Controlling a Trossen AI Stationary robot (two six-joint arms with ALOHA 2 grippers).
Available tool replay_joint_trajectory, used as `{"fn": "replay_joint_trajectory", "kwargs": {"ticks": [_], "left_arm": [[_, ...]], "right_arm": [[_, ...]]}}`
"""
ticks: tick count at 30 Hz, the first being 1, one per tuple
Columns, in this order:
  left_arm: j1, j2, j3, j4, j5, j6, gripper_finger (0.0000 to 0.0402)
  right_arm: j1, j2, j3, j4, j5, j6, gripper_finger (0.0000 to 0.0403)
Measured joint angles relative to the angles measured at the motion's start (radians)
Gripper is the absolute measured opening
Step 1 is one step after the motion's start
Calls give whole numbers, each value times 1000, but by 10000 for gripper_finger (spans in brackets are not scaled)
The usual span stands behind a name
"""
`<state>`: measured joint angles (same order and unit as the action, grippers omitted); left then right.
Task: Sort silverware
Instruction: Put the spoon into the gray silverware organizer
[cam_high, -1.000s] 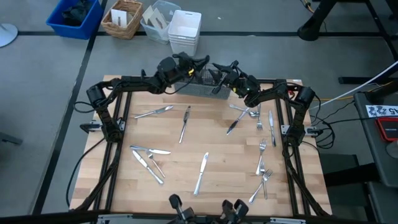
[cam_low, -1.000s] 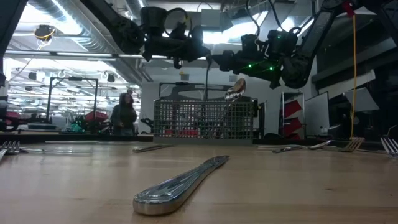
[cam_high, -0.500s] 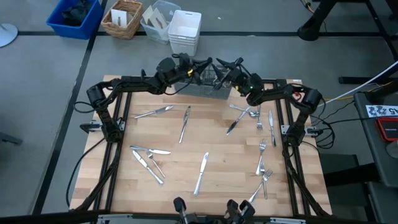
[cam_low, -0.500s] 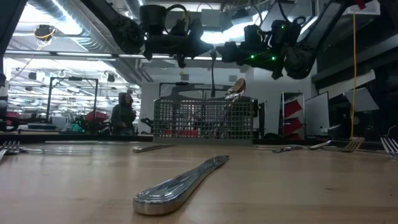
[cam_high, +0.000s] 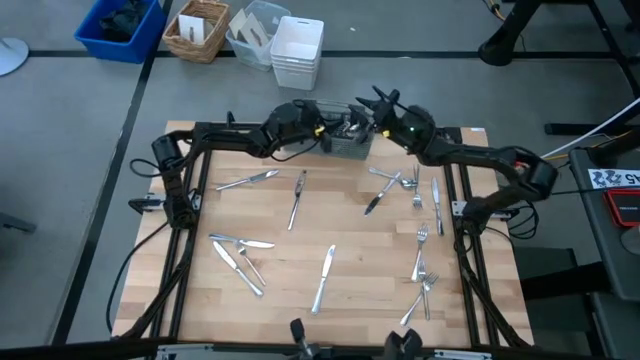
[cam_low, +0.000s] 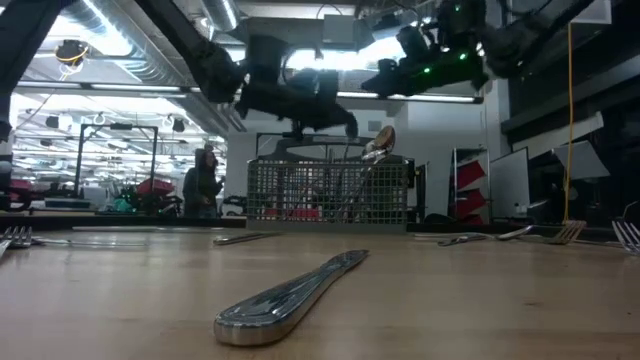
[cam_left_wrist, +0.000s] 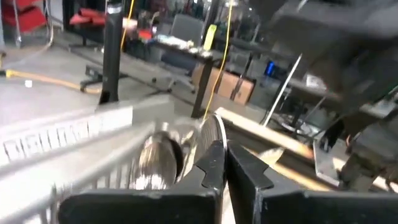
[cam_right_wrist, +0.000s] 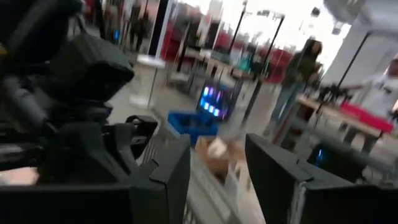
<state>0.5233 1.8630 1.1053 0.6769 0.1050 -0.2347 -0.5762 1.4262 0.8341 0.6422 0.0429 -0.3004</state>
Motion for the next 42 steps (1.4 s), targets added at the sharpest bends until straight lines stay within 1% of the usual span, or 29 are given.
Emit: {"fn": "replay_joint_trajectory", "kwargs": {"ticks": [3, 7, 10, 14, 19, 22, 25, 30, 33, 36, 39, 42], "left_arm": [[1, 34, 0, -3, -1, -1, 3], [1, 48, 0, -8, -4, 3, 4], [-3, 48, 0, -2, -4, 53, 13], [-11, 48, 1, 19, -4, 106, 53], [-13, 45, 1, 15, -4, 112, 112], [-15, 30, 1, 20, -4, 108, 131], [-15, 0, 1, 19, -3, 112, 137], [-25, -40, 2, 12, 20, 107, 139], [-39, -65, 2, 8, 22, 107, 139], [-59, -84, 2, -26, 23, 112, 139], [-77, -94, 2, -60, 23, 113, 139], [-94, -94, 2, -91, 24, 108, 139]], "right_arm": [[0, -77, 0, -173, 0, 0, 156], [0, -163, 1, -389, 0, 0, 156], [0, -204, 1, -524, -1, 3, 156], [0, -222, 1, -662, -30, 56, 156], [1, -218, 1, -842, -102, 64, 156], [1, -218, 1, -955, -123, 44, 156], [1, -217, 1, -1054, -122, -10, 156], [1, -217, 1, -1147, -123, -94, 156], [1, -217, 1, -1169, -122, -90, 156], [1, -217, 1, -1203, -108, -10, 156], [0, -214, -18, -1223, -48, 71, 156], [-1, -213, -68, -1231, 27, 136, 156]]}}
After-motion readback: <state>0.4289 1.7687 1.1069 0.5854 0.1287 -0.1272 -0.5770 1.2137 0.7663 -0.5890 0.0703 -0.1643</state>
